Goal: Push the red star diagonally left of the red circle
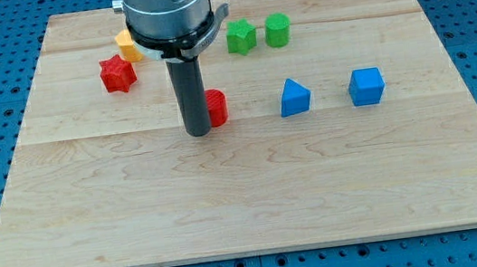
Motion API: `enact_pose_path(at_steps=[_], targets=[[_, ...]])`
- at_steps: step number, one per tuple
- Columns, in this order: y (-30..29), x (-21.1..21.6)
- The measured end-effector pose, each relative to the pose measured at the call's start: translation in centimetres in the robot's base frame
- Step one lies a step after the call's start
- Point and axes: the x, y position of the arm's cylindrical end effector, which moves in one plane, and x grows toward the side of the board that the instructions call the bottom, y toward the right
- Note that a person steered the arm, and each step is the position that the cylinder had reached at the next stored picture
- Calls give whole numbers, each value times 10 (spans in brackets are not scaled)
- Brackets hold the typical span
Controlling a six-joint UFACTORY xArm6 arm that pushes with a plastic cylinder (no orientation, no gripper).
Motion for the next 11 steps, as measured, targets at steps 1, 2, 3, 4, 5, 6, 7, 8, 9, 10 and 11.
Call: enact_pose_path(at_steps=[1, 2, 3, 4, 5, 6, 7, 8, 9, 10, 11], targets=[[-99, -9], [-201, -31], [-243, -55], [-227, -97], [-175, -124], [-115, -136], [-89, -105], [-88, -62], [-88, -104], [-90, -149], [-73, -125]])
